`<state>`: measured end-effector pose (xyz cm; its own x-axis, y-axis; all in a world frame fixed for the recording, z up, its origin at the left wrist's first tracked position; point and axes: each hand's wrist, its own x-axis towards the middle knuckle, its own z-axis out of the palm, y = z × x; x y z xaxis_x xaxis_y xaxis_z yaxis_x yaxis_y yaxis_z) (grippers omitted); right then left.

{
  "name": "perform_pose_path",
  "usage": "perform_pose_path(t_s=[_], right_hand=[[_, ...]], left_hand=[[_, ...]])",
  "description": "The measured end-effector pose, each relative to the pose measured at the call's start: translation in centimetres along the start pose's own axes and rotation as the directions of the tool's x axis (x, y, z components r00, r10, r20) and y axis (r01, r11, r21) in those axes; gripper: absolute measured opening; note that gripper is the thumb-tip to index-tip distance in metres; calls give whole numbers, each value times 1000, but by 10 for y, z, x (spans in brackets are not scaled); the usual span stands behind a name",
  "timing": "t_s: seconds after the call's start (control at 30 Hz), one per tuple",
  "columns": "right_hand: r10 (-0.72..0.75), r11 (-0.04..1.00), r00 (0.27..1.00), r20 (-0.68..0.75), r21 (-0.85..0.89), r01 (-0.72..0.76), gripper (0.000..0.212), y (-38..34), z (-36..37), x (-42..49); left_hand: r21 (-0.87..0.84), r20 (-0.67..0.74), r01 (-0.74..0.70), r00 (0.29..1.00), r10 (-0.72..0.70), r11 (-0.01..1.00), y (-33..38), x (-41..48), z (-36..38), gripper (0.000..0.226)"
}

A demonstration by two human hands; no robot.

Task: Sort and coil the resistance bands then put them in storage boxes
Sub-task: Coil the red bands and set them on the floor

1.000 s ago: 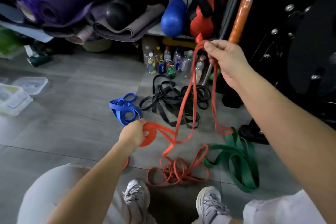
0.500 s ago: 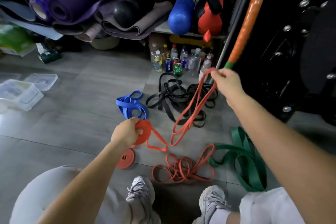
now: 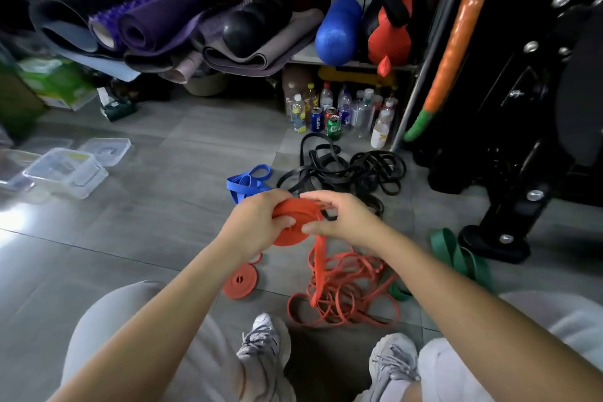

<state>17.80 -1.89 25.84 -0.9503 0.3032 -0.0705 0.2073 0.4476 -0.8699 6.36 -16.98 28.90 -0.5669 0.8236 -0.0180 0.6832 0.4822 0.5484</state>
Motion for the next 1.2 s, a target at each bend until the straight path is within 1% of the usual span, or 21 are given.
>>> perform_pose_path(t_s=[0.07,0.13,0.27,0.33,0.4,0.43,0.53,0.63,0.7,0.8,0.93,1.1,1.2], right_hand=[[-12,998,999,-43,-55,10,38,-11,-5,-8],[-14,987,996,-86,-160,0,28,-19,-11,-17],[-75,935,994,-84,-351,41,30,-30,-19,-31],[-101,926,990,-104,-372,55,28,-31,-23,-36],[-106,943,985,-134,-329,56,24,-30,-27,-41],[-101,949,985,-137,-312,54,23,-29,-27,-43],[-95,967,984,-152,-251,55,23,-26,-21,-52],[-74,996,980,-187,-65,62,20,-24,-18,-59],[-66,998,976,-208,-11,65,19,-23,-19,-62],[-64,997,974,-217,18,69,18,-23,-23,-64],[-56,998,980,-189,15,60,18,-29,-24,-67],[-48,997,972,-229,43,59,18,-31,-28,-73],[-40,998,970,-241,35,50,21,-31,-30,-77]], left_hand=[[12,12,-18,1000,18,1000,11,-5,-4,18],[51,18,-28,999,27,998,20,-11,-11,20],[179,13,-43,999,41,983,31,-18,-21,21],[220,32,-49,999,43,974,35,-22,-22,20],[211,43,-46,998,38,977,39,-26,-23,18],[176,44,-41,998,33,984,41,-27,-22,17],[0,49,-14,999,14,1000,45,-30,-21,16],[-163,65,-15,998,26,986,49,-32,-22,27],[-234,95,-40,993,64,971,49,-34,-22,22],[-281,101,-60,991,92,958,49,-37,-22,11],[-312,73,-51,994,78,949,50,-37,-23,18],[-389,83,-43,993,82,920,53,-38,-19,11],[-377,81,-63,992,101,924,56,-38,-17,10]])
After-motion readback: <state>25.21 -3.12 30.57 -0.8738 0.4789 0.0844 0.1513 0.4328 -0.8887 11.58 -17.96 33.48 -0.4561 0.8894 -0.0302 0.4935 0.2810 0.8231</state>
